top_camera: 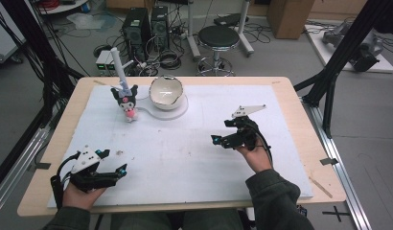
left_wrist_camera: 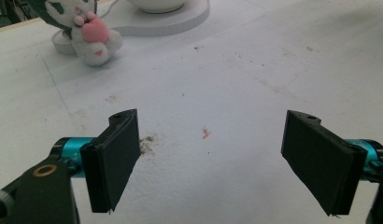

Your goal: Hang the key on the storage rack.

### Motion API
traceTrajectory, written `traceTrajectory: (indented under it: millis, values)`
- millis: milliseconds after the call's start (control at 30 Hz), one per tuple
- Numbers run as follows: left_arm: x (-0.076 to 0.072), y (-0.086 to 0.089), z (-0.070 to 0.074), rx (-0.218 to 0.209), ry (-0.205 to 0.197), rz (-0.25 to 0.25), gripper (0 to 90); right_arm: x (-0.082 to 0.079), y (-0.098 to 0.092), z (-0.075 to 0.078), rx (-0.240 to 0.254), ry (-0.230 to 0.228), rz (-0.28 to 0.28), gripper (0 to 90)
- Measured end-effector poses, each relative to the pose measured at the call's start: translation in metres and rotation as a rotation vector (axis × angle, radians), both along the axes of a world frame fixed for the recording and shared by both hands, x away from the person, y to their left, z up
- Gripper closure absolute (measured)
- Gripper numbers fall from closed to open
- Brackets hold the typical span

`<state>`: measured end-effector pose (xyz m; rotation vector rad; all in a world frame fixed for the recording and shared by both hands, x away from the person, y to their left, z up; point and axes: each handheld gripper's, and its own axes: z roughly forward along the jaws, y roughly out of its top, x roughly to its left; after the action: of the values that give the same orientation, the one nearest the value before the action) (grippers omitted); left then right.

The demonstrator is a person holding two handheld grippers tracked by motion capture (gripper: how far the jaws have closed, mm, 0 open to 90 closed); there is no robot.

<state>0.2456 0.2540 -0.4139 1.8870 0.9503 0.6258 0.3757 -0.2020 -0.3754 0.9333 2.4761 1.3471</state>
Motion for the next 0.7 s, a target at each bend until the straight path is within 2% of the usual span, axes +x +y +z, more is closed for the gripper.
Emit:
traceTrajectory:
  millis: [200,467,500,700]
  values:
    - [0.000,0.000,0.000,0.000,0.001,0.001,20.0,-0.003,-0.003,-0.001,0.002,-0.013,0.001,11.7]
    - [0.000,-0.001,0.000,0.000,0.001,0.000,20.0,-0.008,-0.010,-0.012,-0.008,-0.006,-0.006,11.7]
    - [0.000,-0.001,0.000,0.000,0.001,0.000,20.0,-0.010,-0.011,-0.012,-0.007,0.008,-0.011,11.6]
    - [0.000,-0.001,0.000,0.004,0.003,-0.003,20.0,-0.013,-0.017,-0.014,-0.007,0.001,-0.022,11.7]
